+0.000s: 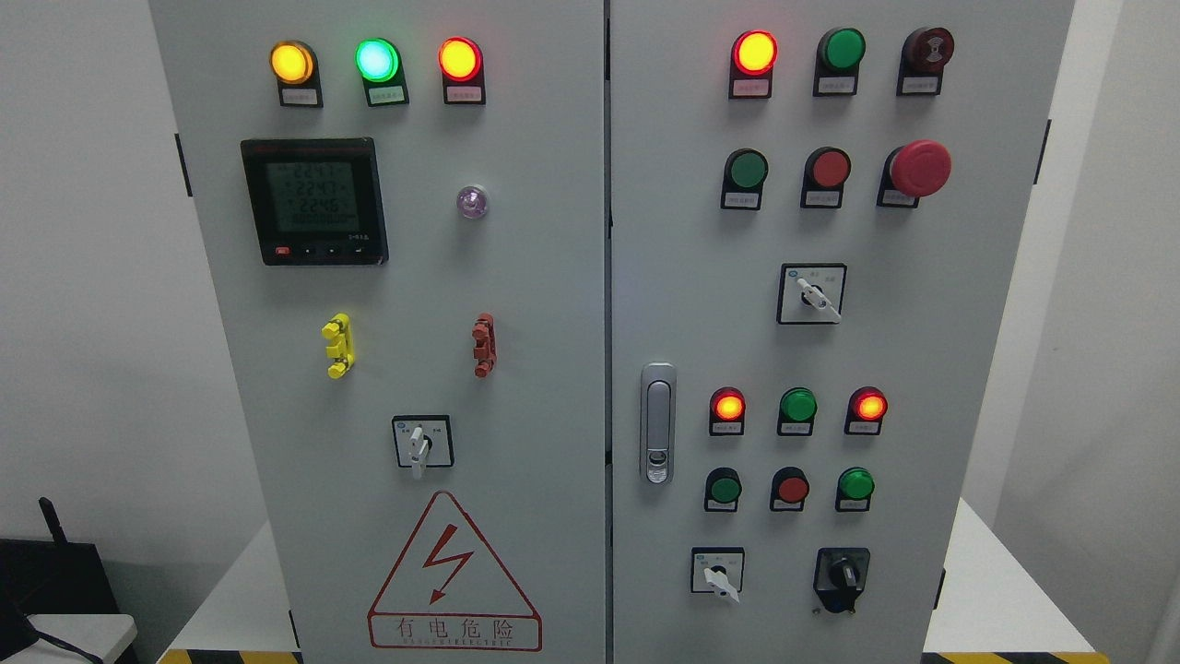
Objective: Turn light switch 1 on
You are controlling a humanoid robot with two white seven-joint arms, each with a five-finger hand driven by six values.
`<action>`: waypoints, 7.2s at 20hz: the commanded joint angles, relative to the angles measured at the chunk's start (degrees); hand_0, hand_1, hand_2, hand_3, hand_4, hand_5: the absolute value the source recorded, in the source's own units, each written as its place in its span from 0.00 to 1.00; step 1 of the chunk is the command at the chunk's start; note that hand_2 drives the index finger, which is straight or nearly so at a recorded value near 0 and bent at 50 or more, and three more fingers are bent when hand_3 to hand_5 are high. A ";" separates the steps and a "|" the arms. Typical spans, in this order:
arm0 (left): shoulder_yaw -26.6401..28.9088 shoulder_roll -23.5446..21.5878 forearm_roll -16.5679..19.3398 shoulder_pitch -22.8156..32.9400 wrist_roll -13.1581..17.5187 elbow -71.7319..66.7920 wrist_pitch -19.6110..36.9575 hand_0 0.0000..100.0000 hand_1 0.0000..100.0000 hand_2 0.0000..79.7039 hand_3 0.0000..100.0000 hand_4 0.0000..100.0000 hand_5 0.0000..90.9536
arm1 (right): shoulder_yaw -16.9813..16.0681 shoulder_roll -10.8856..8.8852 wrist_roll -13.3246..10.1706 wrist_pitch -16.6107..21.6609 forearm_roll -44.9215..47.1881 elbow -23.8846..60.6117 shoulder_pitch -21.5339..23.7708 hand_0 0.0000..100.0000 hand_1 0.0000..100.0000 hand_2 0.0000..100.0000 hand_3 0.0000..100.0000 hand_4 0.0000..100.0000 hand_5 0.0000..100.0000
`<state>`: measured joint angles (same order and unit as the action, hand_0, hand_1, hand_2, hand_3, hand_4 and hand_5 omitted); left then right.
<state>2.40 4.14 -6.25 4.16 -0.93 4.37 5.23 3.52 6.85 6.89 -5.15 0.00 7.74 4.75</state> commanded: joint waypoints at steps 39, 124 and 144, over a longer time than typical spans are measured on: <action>21.40 -3.17 4.32 15.18 -5.14 45.53 8.74 0.48 0.03 0.00 0.04 0.14 0.00 | 0.00 0.00 -0.04 -0.04 0.97 0.00 -0.01 0.12 0.39 0.00 0.00 0.00 0.00; -8.56 1.13 23.04 -15.58 -27.45 95.12 -5.75 0.07 0.48 0.63 0.68 0.75 0.77 | 0.00 0.00 -0.04 -0.04 1.05 0.00 -0.01 0.12 0.39 0.00 0.00 0.00 0.00; -11.55 1.75 23.13 -22.17 -33.43 95.74 -14.55 0.12 0.53 0.64 0.68 0.77 0.79 | 0.00 0.00 -0.04 -0.04 0.97 0.00 -0.01 0.12 0.39 0.00 0.00 0.00 0.00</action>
<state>-7.46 5.48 16.83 -16.26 -33.65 99.71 -8.25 3.51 6.86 6.89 -5.14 0.00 7.73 4.75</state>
